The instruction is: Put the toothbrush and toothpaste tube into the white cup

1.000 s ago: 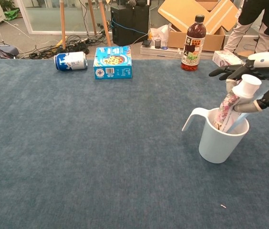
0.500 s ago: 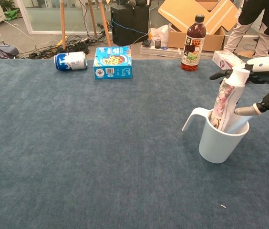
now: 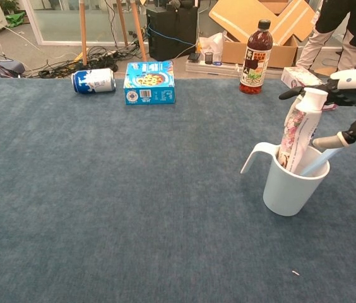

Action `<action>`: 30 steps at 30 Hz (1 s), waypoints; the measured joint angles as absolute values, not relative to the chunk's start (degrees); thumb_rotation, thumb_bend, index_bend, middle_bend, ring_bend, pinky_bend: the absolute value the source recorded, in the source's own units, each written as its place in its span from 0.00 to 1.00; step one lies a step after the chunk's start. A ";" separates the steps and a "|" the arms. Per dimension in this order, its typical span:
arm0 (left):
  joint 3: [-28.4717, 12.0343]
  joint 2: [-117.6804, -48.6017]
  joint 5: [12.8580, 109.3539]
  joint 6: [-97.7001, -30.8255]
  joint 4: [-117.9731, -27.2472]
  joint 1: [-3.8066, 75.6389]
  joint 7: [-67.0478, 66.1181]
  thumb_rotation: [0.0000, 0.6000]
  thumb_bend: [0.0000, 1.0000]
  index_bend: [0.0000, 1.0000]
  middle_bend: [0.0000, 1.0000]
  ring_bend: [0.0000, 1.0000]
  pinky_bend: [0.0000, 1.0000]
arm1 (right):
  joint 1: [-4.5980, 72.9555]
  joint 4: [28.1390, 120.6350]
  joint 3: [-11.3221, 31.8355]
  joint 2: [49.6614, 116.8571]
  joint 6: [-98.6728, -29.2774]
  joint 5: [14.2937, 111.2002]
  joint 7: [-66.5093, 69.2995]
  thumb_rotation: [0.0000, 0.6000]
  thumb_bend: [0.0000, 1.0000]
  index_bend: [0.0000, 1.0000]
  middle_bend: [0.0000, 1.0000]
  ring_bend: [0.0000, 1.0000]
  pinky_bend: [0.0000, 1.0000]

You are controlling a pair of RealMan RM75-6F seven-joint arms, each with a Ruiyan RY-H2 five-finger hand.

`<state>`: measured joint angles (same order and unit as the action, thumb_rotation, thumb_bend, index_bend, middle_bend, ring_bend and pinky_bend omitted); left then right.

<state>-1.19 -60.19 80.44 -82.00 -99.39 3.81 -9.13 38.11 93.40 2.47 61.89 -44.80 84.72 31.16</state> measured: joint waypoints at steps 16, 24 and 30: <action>-1.15 -60.28 80.34 -81.81 -99.36 3.86 -9.35 1.00 0.00 0.66 0.54 0.44 0.41 | 37.42 96.24 2.63 57.58 -46.11 84.38 29.01 1.00 0.03 0.03 0.00 0.00 0.00; -1.12 -60.39 80.19 -81.65 -99.32 3.92 -9.55 1.00 0.00 0.66 0.54 0.44 0.41 | 36.90 97.51 2.83 55.99 -46.76 84.30 28.30 1.00 0.00 0.00 0.00 0.00 0.00; -1.18 -60.27 80.22 -81.76 -99.34 3.90 -9.23 1.00 0.00 0.66 0.54 0.44 0.41 | 35.74 98.75 2.78 54.55 -49.38 84.99 26.03 1.00 0.00 0.00 0.00 0.00 0.00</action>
<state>-1.18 -60.27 80.22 -81.76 -99.34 3.90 -9.23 35.74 98.75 2.78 54.55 -49.38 84.99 26.03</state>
